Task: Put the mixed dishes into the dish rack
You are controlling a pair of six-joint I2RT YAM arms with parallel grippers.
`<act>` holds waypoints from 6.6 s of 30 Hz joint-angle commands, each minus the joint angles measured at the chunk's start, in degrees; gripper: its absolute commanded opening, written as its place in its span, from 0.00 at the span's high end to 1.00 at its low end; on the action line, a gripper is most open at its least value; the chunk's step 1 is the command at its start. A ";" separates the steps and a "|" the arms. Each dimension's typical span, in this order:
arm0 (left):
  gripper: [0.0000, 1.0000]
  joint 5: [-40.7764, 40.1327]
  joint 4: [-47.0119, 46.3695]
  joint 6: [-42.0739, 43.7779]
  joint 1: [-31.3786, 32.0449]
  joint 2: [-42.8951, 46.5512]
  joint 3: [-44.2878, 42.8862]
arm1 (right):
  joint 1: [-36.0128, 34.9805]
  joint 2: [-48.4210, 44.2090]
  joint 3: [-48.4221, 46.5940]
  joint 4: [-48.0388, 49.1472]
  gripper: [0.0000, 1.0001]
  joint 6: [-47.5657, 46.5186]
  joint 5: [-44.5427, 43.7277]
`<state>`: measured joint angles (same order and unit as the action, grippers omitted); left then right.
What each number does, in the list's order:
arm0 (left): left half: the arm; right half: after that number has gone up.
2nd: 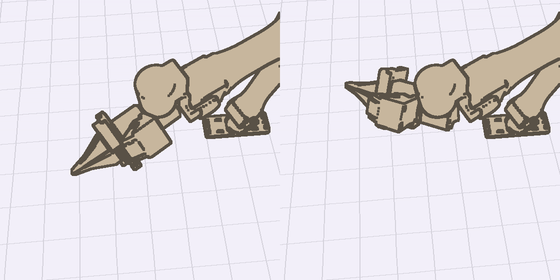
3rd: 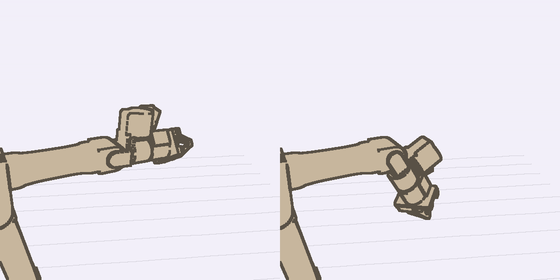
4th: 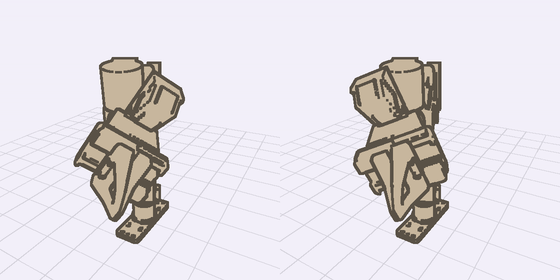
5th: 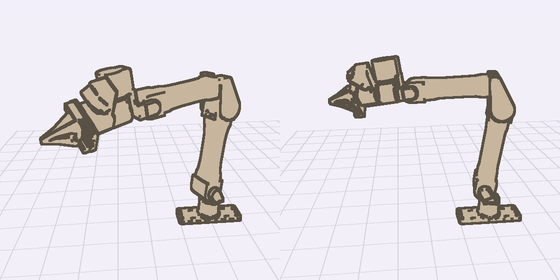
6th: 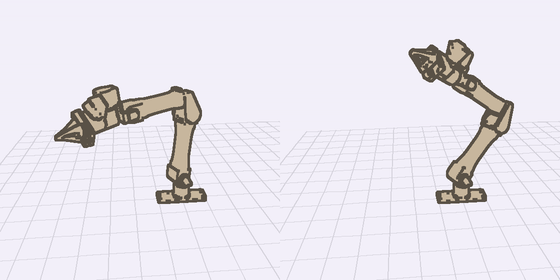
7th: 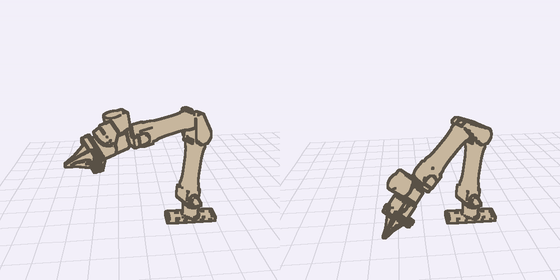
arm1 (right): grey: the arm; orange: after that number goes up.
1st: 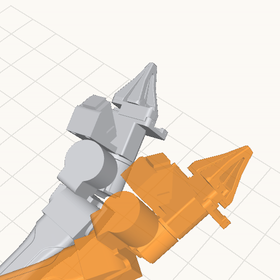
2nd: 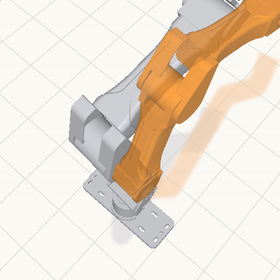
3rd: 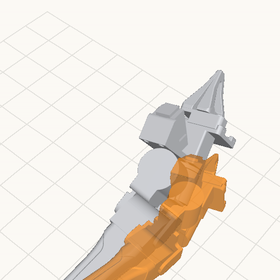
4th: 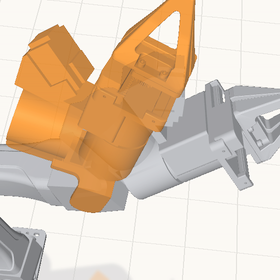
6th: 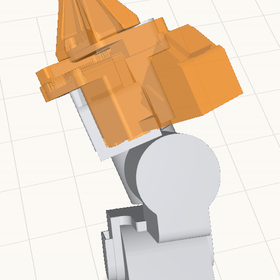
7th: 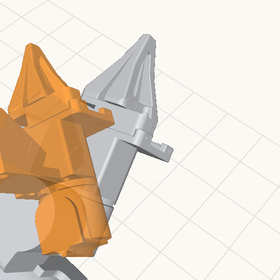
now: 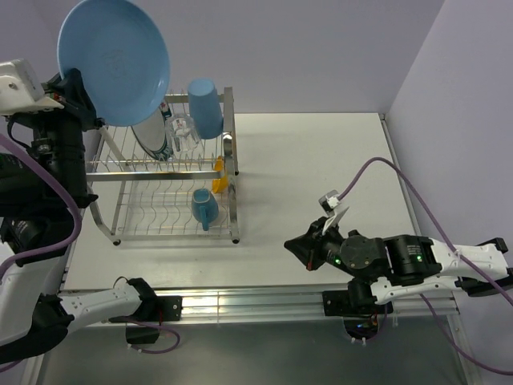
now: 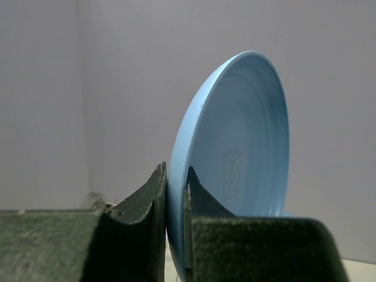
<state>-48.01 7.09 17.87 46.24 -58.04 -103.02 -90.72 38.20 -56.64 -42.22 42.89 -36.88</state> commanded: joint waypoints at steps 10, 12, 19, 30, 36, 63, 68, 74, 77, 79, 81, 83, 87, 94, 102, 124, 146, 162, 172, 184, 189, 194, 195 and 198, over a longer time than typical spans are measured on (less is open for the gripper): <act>1.00 -11.47 -24.21 20.08 0.08 3.81 2.21 | 0.19 0.04 3.38 4.77 1.00 3.42 1.73; 1.00 -13.50 -27.74 25.36 0.08 3.38 3.70 | 0.19 -0.40 3.82 4.86 1.00 3.60 1.46; 1.00 -20.54 -38.28 36.61 0.08 2.76 7.74 | 0.28 -2.68 4.79 4.25 1.00 4.56 1.81; 1.00 -20.28 -25.57 34.09 -0.62 2.85 12.67 | 0.19 -6.73 7.43 4.95 1.00 6.24 2.52; 1.00 -15.55 -8.44 21.35 -4.84 2.93 11.88 | 0.19 -6.82 7.16 4.34 1.00 6.32 3.22; 1.00 -2.62 20.68 -10.22 -19.61 -3.31 12.14 | 0.19 -10.51 10.76 4.16 1.00 7.99 2.52; 1.00 -2.18 22.95 -11.97 -19.69 -2.87 12.50 | 0.28 -10.86 11.03 4.25 1.00 7.99 2.17; 0.99 0.28 26.21 -14.61 -19.70 -4.01 12.49 | 0.28 -10.07 11.03 4.51 1.00 7.91 1.90; 0.85 1.86 26.22 -15.93 -19.61 -2.87 13.89 | 0.19 -9.98 11.11 4.60 1.00 8.17 2.08; 0.74 3.09 25.52 -16.20 -19.70 -2.17 14.69 | 0.19 -10.16 11.29 4.60 1.00 8.26 2.08; 0.69 3.53 25.25 -16.55 -19.61 -1.02 15.74 | 0.19 -10.33 11.38 4.60 1.00 8.26 1.90; 0.61 4.06 24.72 -16.64 -19.61 -0.15 16.80 | 0.19 -10.77 11.47 4.60 1.00 8.35 1.82; 0.47 3.98 24.90 -17.16 -19.61 0.38 17.85 | 0.28 -10.77 11.55 4.60 1.00 8.35 1.64; 0.28 3.10 25.51 -17.34 -19.70 0.74 18.47 | 0.19 -9.63 11.29 4.60 1.00 8.35 2.25; 0.22 2.39 26.39 -17.34 -19.61 2.58 18.30 | 0.19 -10.60 11.55 4.69 1.00 8.61 2.52; 0.19 9.06 35.01 -29.02 -19.70 11.19 22.25 | 0.19 -8.93 10.85 4.60 1.00 8.35 2.43; 0.18 38.67 34.75 -42.91 -19.61 23.23 28.66 | 10.71 -1.38 15.06 8.54 0.82 4.23 2.32; 0.16 64.70 2.85 -66.27 -19.70 48.25 65.02 | 28.93 4.79 25.60 42.20 0.00 -8.88 19.30; 0.14 68.22 0.03 -70.77 -19.69 61.20 76.65 | 28.49 -10.57 44.50 61.89 0.00 -10.02 24.66; 0.14 70.33 1.60 -71.92 -19.70 67.53 82.63 | 28.31 -33.24 56.46 63.31 0.00 -9.93 25.72; 0.14 71.65 1.61 -70.95 -19.61 67.62 83.16 | 28.31 -47.92 61.21 56.91 0.00 -8.80 24.41; 0.15 73.58 -4.70 -74.72 -19.61 67.62 87.80 | 28.31 -50.86 61.39 55.12 0.00 -8.44 25.10; 0.15 74.11 -5.85 -75.17 -19.69 67.62 88.43 | 28.23 -49.20 61.48 55.92 0.00 -7.83 25.02; 0.14 75.25 -12.61 -77.80 -19.61 67.62 91.41 | 28.31 -48.22 61.83 56.63 0.00 -6.52 23.88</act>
<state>24.51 4.08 -56.86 26.61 -0.23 -13.37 -62.11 0.40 -2.55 12.84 34.94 -11.81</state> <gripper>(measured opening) 0.856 0.994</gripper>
